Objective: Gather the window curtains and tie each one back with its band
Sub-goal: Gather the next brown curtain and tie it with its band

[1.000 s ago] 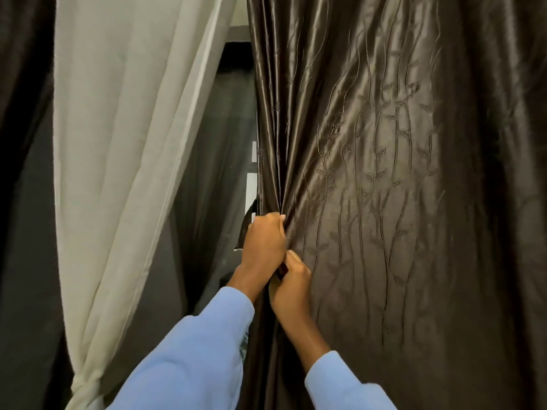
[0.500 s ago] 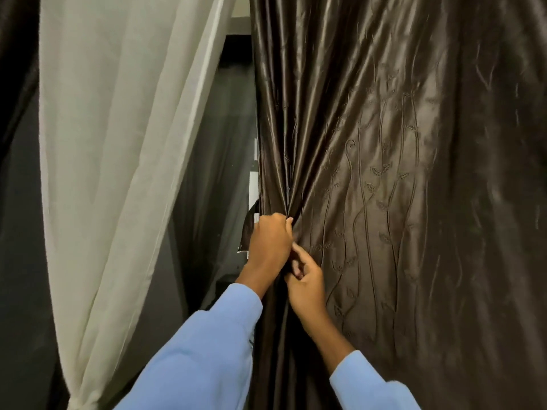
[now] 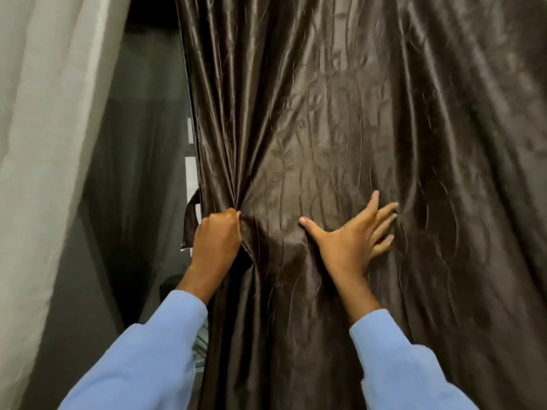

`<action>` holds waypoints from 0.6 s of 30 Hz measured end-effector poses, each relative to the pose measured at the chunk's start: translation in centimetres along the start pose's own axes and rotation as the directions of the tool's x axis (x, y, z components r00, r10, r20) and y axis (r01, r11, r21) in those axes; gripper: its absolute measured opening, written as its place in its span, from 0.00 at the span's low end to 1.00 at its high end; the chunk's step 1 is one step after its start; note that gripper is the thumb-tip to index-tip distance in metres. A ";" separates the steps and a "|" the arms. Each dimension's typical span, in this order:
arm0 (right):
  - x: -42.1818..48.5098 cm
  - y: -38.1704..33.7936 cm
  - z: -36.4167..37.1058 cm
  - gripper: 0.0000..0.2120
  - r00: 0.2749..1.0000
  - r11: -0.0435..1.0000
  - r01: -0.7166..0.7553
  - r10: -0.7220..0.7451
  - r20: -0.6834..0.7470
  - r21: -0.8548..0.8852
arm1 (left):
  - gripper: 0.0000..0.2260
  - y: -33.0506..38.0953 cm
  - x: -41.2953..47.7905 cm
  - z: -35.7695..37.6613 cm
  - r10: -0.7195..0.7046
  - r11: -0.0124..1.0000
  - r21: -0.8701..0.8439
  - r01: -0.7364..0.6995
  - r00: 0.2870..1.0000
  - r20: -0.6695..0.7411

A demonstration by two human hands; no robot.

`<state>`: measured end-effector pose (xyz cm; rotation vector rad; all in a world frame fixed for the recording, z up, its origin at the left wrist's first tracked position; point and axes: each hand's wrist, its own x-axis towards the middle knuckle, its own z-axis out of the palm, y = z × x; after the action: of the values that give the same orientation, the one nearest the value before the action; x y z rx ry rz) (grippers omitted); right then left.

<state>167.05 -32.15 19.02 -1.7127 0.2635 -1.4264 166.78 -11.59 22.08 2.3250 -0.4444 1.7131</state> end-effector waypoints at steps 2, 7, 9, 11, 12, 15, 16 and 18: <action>0.8 -0.2 0.7 0.69 0.999 1.000 0.004 -0.005 0.037 0.025 | 0.13 -0.1 -0.1 0.2 0.019 0.999 0.027 -0.018 1.000 -0.015; 2.9 -0.6 2.2 0.68 0.995 0.999 -0.028 0.025 0.093 0.028 | 0.12 -1.2 -0.3 0.6 0.017 1.000 0.007 -0.017 0.999 -0.048; 3.6 -0.4 3.0 0.64 0.994 0.996 -0.016 0.006 0.109 0.088 | 0.12 -1.1 -0.2 0.8 0.026 1.000 0.000 -0.026 0.997 -0.079; 3.9 -0.4 3.8 0.58 0.988 0.986 -0.047 0.023 0.150 0.159 | 0.12 -0.8 -0.1 0.9 0.015 1.000 0.009 -0.014 0.996 -0.083; 4.0 -0.4 4.0 0.54 0.984 0.979 -0.069 0.036 0.172 0.190 | 0.12 -0.7 -0.1 0.9 0.009 1.000 0.013 -0.008 0.997 -0.082; 4.1 -0.4 4.5 0.38 0.977 0.956 -0.114 0.058 0.207 0.270 | 0.13 -0.4 -0.1 1.0 -0.026 0.999 0.043 0.029 0.997 -0.075; 3.9 -0.4 4.6 0.33 0.980 0.949 -0.115 0.060 0.191 0.294 | 0.13 -0.3 -0.1 1.0 -0.028 0.998 0.046 0.031 0.997 -0.076; 3.3 -0.6 4.8 0.25 0.988 0.935 -0.101 0.054 0.145 0.339 | 0.12 -0.1 -0.1 0.9 -0.034 0.997 0.072 0.039 0.997 -0.064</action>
<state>172.11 -31.68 21.91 -1.4820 0.0038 -1.2117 167.53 -11.82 21.69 2.3066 -0.3308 1.8083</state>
